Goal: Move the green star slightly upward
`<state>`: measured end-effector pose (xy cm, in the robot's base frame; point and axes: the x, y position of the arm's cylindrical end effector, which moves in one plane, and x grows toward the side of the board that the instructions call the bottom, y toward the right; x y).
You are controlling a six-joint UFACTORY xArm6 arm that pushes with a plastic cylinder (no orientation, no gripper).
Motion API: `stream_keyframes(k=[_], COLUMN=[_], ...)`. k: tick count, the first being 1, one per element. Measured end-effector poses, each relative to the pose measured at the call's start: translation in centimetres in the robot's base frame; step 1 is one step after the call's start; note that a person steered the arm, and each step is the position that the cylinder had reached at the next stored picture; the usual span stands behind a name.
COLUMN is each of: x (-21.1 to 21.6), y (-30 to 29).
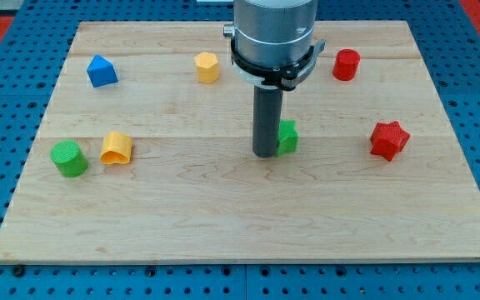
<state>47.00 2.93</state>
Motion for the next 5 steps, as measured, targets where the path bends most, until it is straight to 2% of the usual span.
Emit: stream_keyframes(k=[1,2,5], x=[1.2,-0.9,-0.9], y=[3.7,1.6,0.6])
